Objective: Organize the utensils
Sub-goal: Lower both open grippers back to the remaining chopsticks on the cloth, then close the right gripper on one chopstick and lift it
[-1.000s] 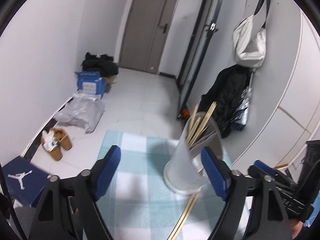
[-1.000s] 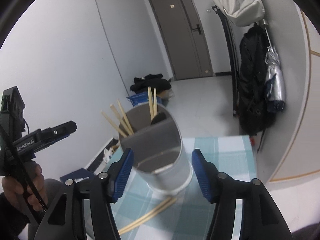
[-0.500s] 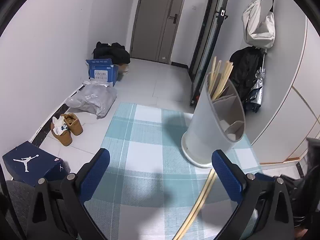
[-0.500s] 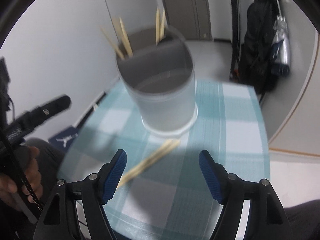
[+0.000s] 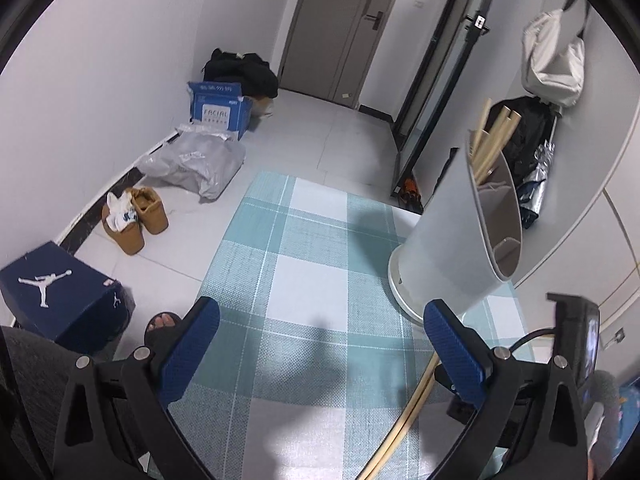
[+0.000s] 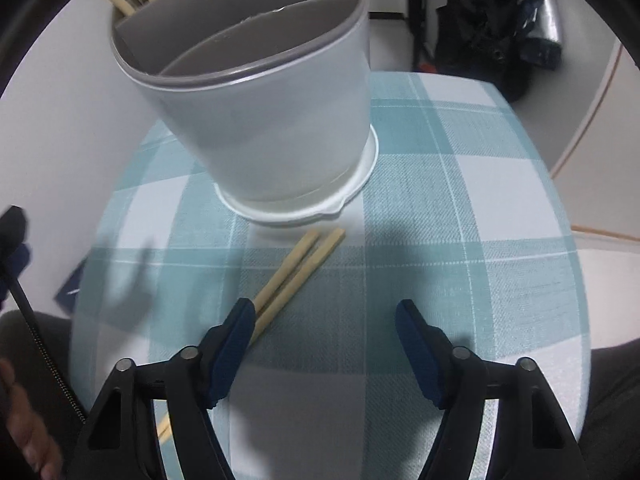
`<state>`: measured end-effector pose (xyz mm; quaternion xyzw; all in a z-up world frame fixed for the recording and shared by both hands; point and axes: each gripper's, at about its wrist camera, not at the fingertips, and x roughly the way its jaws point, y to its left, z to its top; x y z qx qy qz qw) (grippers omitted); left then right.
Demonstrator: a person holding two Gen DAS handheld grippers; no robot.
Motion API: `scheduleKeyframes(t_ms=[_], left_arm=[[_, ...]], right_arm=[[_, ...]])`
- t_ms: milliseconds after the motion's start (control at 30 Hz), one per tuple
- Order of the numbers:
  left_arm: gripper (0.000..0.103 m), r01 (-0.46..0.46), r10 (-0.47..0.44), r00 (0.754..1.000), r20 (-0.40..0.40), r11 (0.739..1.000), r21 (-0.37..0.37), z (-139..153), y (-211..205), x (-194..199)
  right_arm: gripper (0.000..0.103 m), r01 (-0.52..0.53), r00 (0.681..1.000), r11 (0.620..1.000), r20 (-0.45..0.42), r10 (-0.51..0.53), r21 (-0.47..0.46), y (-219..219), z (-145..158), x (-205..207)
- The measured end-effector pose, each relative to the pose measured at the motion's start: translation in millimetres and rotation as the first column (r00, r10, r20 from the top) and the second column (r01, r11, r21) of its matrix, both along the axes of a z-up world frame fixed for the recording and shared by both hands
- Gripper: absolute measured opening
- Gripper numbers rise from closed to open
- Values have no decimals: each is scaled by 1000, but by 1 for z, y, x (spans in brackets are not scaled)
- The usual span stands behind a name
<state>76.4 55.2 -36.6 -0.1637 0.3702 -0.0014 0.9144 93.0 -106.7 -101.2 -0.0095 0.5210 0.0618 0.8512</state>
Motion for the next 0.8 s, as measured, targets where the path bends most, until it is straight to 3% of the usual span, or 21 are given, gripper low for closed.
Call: scheduleKeyframes(t_ms=[67,333,567,667,800], left_arm=[[100,-8,7,1000,-17,1000,-23,-2,4,1],[100,-39,32,997,-68,993,-111,-7,15,6],[100,-56,54,998,-25,996,-69,2,16,2],[100,-52,52,999,-8,998,-40,4,15,1],[100,-37,37,999,25,999,1,8,11,-3]], right_arm=[[63,9,1000,998,5,-9,-55,7,-1,-1],[50,-22,1000,995,-15,20,-101,12,2,-3],[45,-1,999,990,-32,-4,-141,22,1,8],[35,-15,999,989,-39,9,-149,26,-3,9],[19,-113,994,976,-15,112,-184,36,-2,-4]])
